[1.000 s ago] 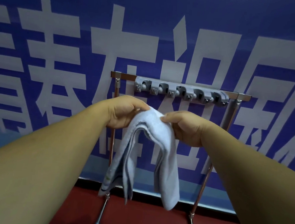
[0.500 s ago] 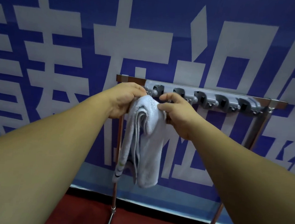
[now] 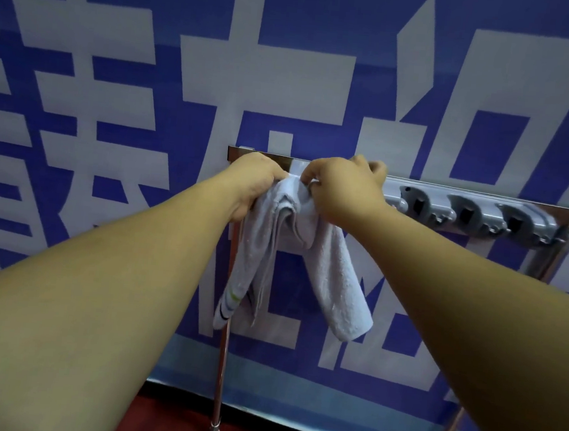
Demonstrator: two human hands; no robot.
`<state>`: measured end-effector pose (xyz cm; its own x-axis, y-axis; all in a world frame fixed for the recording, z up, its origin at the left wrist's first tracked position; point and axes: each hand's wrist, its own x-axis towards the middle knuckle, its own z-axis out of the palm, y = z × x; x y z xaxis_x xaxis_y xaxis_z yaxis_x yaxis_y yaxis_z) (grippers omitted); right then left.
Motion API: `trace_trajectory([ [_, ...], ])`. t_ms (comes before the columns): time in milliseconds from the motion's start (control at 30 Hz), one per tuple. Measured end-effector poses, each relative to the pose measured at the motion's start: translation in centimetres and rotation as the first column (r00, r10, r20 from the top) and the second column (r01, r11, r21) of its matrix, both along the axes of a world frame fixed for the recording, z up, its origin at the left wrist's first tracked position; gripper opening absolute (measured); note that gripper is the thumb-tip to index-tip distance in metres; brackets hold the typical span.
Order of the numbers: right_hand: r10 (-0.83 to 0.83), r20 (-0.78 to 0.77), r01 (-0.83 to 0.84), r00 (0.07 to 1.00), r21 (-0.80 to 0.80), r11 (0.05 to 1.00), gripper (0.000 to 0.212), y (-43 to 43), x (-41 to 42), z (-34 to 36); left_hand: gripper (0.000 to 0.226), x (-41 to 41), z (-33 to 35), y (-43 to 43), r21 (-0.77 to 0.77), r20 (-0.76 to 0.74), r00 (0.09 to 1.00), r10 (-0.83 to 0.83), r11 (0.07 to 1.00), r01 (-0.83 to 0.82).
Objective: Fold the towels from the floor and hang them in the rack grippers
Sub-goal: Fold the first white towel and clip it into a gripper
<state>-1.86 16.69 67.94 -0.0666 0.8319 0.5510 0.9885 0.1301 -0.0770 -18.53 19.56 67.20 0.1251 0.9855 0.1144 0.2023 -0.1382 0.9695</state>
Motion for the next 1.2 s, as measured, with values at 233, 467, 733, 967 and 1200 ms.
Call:
trace_trajectory([
  [233, -0.019, 0.092, 0.021, 0.996, -0.019, 1.000, 0.031, 0.7, 0.8, -1.9, 0.018, 0.6, -2.0, 1.0, -0.001, -0.017, 1.000, -0.004, 1.000, 0.003],
  [467, 0.019, 0.113, -0.024, 0.993, 0.047, 0.999, 0.027, -1.4, 0.5, -3.7, 0.018, -0.8, -4.4, -1.4, 0.297, 0.026, 0.999, 0.047, 0.953, -0.053],
  [733, 0.120, -0.164, -0.110, 0.979, 0.066, 0.992, 0.041, -3.7, -0.2, -4.2, 0.063, -0.9, -5.5, -4.3, 0.594, -0.515, 0.810, 0.281, 0.798, 0.101],
  [967, 0.183, -0.385, -0.226, 0.905, -0.071, 0.971, 0.050, -5.9, -1.6, -2.7, 0.048, 0.1, -2.7, -4.1, 0.615, -0.545, 0.751, 0.374, 0.786, 0.055],
  [1200, 0.112, -0.671, -0.307, 0.733, -0.179, 0.935, 0.051, -5.4, -2.3, -3.5, 0.057, -0.2, -2.7, -3.7, 0.490, -0.568, 0.795, 0.214, 0.863, 0.119],
])
